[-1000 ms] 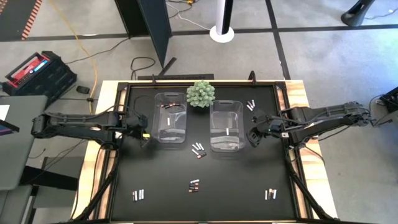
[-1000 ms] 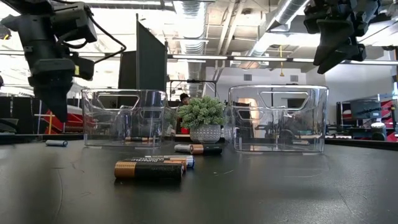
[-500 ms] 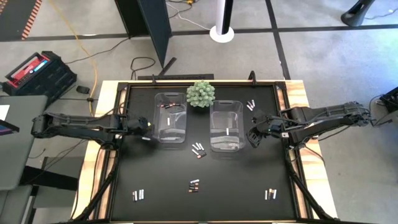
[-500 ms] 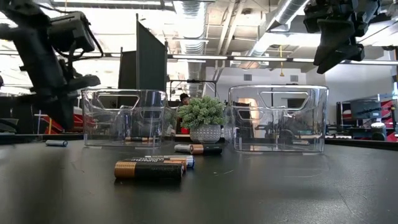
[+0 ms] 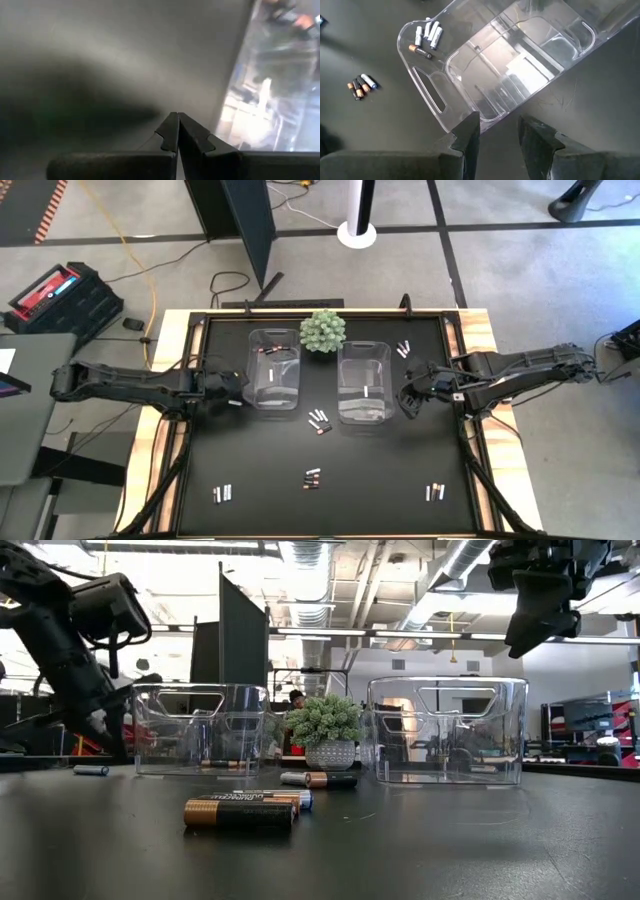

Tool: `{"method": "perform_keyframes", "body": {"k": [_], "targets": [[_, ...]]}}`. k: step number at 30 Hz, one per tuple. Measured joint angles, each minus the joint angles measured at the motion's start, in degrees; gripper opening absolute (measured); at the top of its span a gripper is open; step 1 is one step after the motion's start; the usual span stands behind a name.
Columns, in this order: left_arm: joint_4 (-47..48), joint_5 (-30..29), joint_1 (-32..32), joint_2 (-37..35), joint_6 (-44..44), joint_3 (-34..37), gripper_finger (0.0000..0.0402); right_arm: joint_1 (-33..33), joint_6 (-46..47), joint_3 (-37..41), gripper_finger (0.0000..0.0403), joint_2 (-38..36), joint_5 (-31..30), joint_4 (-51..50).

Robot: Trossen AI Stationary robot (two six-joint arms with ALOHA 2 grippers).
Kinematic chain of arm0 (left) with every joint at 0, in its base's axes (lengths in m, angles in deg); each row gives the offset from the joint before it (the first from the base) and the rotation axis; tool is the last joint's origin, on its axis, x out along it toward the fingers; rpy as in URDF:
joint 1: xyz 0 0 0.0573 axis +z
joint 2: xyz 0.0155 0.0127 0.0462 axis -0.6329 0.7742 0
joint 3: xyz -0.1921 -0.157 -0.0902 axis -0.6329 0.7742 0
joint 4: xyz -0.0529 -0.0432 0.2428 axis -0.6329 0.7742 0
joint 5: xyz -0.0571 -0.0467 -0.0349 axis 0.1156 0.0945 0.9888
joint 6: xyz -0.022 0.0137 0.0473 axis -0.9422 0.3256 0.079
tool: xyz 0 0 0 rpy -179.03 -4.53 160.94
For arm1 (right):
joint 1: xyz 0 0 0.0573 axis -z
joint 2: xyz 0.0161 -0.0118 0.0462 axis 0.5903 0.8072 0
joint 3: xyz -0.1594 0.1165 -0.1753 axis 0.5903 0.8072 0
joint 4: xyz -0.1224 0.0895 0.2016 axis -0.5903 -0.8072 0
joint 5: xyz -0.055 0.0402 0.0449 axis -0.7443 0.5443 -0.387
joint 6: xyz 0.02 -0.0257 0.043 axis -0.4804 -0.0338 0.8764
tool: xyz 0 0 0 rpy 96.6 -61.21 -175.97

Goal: Sort batteries
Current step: Adjust the transparent bins

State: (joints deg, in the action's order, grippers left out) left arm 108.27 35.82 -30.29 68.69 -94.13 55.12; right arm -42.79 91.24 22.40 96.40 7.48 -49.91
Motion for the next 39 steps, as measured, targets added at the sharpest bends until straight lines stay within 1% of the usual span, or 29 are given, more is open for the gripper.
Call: {"method": "perform_keyframes", "body": {"k": [4,8,10,15,18,21,27,32,36,39], "targets": [[0.1,6.5,-0.2,0.0,-0.5,0.2,0.0,0.0,-2.2,0.0,0.0147,0.0,0.0,0.0],[-0.1,16.4,-1.3,0.0,-1.3,0.2,0.0,0.0,-4.4,0.0,0.0147,0.0,0.0,0.0],[0.6,17.7,-2.6,0.0,-3.0,-0.3,0.0,0.0,-5.7,0.0,0.0147,0.0,0.0,0.0],[6.6,13.8,-4.3,0.0,-6.0,-3.1,0.0,0.0,-7.3,0.0,0.0147,0.0,0.0,0.0],[9.2,11.0,-4.3,0.0,-5.2,-4.8,0.0,0.0,-7.6,0.0,0.0147,0.0,0.0,0.0],[9.6,6.4,-4.3,0.0,-3.0,-6.6,0.0,0.0,-8.0,0.0,0.0147,0.0,0.0,0.0],[9.6,-1.1,-4.3,0.0,6.7,-12.0,0.0,0.0,-8.4,0.0,0.0147,0.0,0.0,-0.1],[10.7,-6.6,-4.3,0.0,15.9,-18.5,0.0,0.0,-8.4,0.0,0.0147,0.0,0.0,0.0],[12.8,-7.6,-4.4,0.0,25.9,-25.2,0.0,0.0,-8.4,0.0,0.0147,0.0,0.0,0.0],[12.4,-6.1,-5.8,0.2,34.0,-29.6,0.0,0.0,-8.4,0.0,0.0147,0.0,0.0,0.0]]}}
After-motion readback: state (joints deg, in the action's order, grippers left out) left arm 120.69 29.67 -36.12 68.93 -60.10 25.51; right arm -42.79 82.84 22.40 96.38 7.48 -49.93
